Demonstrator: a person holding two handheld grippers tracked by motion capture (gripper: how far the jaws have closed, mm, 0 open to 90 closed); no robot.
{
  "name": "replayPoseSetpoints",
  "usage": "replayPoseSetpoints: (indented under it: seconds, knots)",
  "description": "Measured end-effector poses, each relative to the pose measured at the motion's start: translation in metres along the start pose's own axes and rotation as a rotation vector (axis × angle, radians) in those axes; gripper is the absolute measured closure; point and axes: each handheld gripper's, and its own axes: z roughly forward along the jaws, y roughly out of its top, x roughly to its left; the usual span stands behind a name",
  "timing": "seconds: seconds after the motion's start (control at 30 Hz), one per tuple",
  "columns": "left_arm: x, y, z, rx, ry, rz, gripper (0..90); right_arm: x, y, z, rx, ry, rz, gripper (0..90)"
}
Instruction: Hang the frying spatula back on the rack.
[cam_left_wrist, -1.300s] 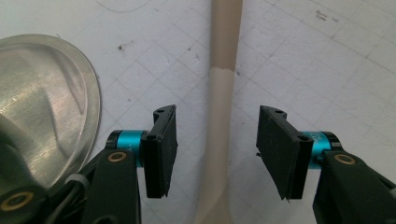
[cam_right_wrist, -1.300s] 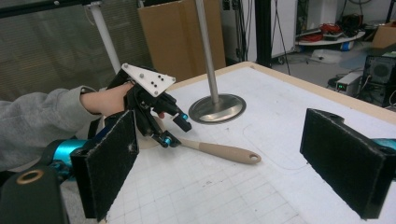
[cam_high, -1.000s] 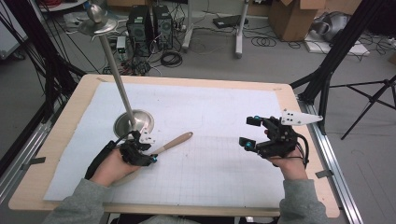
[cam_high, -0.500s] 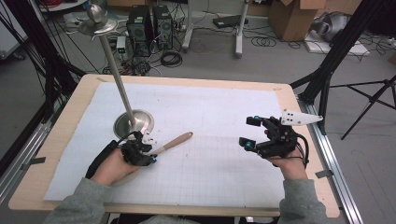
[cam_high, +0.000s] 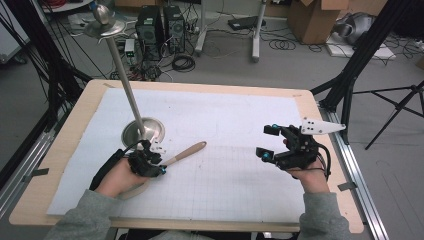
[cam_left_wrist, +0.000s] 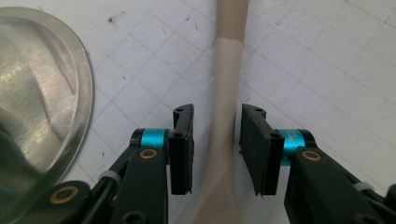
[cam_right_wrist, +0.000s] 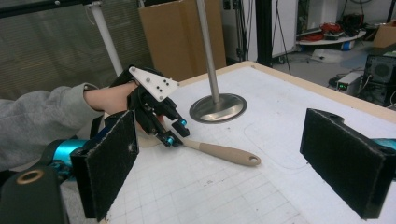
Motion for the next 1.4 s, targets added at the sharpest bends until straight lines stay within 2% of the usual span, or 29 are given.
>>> replayPoseSetpoints:
  seconds: [0.13,0.3,0.53,0.6,0.73,0.93,1.03,1.1,1.23,1.4]
  knots:
    - [0.0011,-0.0011,-0.0001,-0.001,-0.005,-0.014,64.8,0.0002,0.0,-0.0008,0.002,0.0,0.005,10.6]
    - [-0.0015,0.0003,0.0,0.01,-0.004,0.014,69.8,0.0003,-0.0002,0.0003,0.005,0.003,0.002,10.6]
    - [0.0017,-0.0004,-0.0005,0.014,-0.019,-0.015,68.3,0.0005,-0.0002,0.0,0.005,0.004,0.005,10.6]
    - [0.0019,-0.0009,-0.0006,0.017,-0.035,-0.02,71.3,0.0005,-0.0003,0.0,0.005,0.004,0.005,10.6]
    - [0.0015,-0.0009,-0.0002,0.014,-0.04,-0.012,75.8,0.0006,-0.0005,0.0002,0.007,0.002,0.003,10.6]
    - [0.0033,-0.0018,-0.0007,0.008,-0.049,0.003,76.9,0.0014,-0.0006,0.001,0.007,0.003,0.004,10.6]
    - [0.0041,-0.0006,-0.0007,0.017,-0.053,-0.018,77.6,0.001,-0.0006,0.0006,0.008,0.002,0.004,10.6]
    - [0.0033,-0.0003,-0.0011,0.018,-0.048,-0.007,77.7,0.0002,-0.0007,0.0003,0.006,0.002,0.002,10.6]
    - [0.0028,0.0,-0.0012,0.015,-0.044,-0.017,77.7,0.0,-0.0007,0.0004,0.005,0.001,0.002,10.6]
    - [0.0056,-0.0008,-0.0055,-0.014,-0.074,-0.041,77.7,0.0001,-0.0006,0.0006,0.004,0.004,0.001,10.6]
